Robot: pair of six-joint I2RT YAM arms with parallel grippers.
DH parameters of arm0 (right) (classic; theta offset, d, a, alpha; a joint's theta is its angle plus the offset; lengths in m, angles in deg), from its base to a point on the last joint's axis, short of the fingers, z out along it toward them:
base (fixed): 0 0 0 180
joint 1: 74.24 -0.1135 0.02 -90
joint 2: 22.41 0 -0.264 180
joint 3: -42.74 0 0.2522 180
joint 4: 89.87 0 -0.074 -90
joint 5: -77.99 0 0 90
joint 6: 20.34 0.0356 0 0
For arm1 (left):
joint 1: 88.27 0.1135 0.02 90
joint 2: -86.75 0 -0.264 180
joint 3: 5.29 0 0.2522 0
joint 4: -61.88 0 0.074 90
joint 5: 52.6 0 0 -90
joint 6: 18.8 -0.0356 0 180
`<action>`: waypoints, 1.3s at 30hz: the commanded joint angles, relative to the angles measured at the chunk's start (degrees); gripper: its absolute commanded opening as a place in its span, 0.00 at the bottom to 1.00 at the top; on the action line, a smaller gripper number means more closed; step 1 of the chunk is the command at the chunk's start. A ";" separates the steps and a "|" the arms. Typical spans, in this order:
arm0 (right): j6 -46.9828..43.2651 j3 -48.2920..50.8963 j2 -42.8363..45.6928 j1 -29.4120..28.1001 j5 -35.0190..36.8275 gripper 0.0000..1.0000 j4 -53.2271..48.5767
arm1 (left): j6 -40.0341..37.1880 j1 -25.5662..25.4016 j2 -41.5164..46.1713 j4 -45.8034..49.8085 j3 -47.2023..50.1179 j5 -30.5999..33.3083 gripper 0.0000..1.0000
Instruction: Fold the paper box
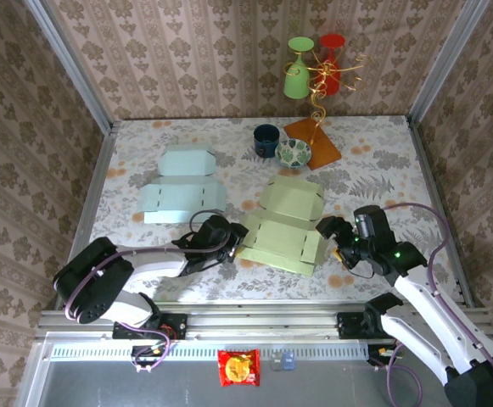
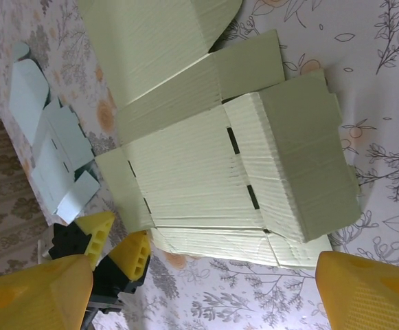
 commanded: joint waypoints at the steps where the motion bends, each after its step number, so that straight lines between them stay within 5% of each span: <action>1: 3.25 2.20 -0.30 -0.35 -2.06 0.86 1.95 | 2.59 -0.33 -0.26 -3.14 0.68 3.02 0.54; 13: 8.87 6.15 0.01 -0.36 -3.61 0.85 6.53 | 1.92 -0.17 -4.48 -8.88 0.62 3.78 0.31; 19: 12.86 8.00 0.25 -0.49 -4.75 0.84 9.05 | 1.47 -0.22 -4.40 -9.59 0.80 4.36 0.00; 24: 19.22 7.66 1.55 -3.23 -2.88 0.84 9.85 | 3.20 -0.96 -1.14 -6.14 -1.06 5.71 0.00; 30: 32.75 6.94 2.72 -14.15 6.40 0.84 13.35 | 7.23 -2.56 4.62 3.16 -5.95 10.25 0.00; 39: 43.58 2.88 -0.67 -24.72 18.61 0.79 16.33 | 12.38 -4.66 3.98 3.36 -9.53 12.96 0.00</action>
